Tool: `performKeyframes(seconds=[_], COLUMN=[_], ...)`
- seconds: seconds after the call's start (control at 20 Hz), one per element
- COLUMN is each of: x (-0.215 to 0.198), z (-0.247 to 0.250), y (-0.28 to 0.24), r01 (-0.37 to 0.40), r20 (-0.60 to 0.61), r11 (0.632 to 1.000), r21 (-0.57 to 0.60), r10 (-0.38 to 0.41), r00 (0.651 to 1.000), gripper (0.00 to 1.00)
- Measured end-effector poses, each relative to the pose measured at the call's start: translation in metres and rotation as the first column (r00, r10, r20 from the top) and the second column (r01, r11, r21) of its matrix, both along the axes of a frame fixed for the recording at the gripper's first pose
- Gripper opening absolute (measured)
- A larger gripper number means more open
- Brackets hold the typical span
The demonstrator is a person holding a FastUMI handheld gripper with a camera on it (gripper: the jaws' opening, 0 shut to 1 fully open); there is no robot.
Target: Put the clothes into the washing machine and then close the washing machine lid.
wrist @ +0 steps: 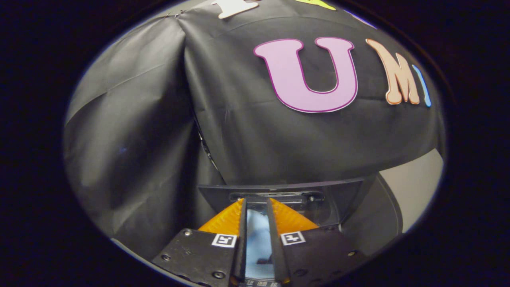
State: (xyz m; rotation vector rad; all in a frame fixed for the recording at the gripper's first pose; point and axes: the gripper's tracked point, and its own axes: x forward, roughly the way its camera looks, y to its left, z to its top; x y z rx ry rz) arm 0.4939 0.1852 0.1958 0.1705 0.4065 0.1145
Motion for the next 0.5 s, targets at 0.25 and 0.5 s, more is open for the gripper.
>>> performKeyframes(seconds=[0.25, 0.5], x=[0.011, 0.037], z=[0.027, 0.031], y=[0.005, 0.002], r01=[-0.013, 0.044], r20=[0.102, 0.174], r11=[1.0, 0.997], r21=[-0.026, -0.057], r10=[0.016, -0.033], r00=[0.995, 0.984], gripper=[0.76, 0.91])
